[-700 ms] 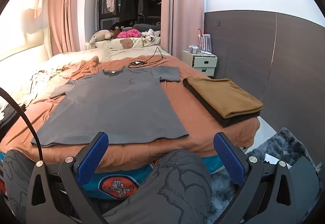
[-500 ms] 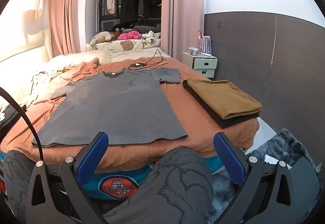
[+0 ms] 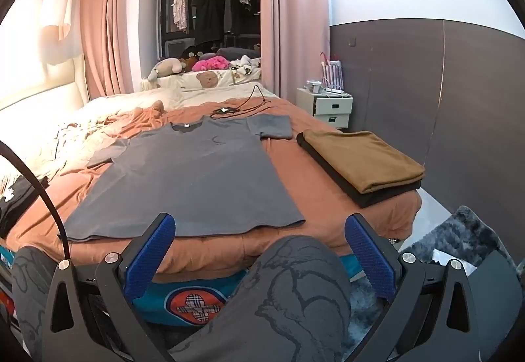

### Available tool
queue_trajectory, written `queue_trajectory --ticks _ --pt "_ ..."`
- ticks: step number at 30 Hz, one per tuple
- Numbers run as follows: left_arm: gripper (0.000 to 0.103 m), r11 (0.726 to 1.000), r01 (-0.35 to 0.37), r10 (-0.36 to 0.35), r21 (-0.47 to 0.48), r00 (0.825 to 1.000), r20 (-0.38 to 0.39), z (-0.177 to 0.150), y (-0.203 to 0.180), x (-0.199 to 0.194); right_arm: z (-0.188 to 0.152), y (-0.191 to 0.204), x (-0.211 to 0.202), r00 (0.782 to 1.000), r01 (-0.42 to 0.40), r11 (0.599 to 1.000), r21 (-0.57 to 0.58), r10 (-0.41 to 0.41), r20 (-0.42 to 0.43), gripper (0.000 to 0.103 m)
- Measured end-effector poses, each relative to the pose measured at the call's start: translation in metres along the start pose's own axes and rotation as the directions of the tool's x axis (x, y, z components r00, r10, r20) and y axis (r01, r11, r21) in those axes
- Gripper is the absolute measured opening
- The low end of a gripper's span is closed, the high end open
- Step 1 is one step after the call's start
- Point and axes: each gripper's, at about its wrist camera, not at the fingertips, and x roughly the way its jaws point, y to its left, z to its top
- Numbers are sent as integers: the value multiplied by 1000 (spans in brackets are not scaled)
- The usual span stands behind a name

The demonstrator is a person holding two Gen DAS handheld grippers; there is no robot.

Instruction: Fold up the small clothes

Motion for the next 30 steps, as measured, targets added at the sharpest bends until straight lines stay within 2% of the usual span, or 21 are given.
queue_trajectory --ticks 10,30 --pt "103 1000 -6 6 -15 1000 6 -1 2 -6 -1 4 -3 1000 17 1000 -18 -16 15 103" --pt "103 1000 -11 11 -14 1000 -1 -6 3 -10 -6 1 -3 1000 -1 1000 -20 2 8 103"
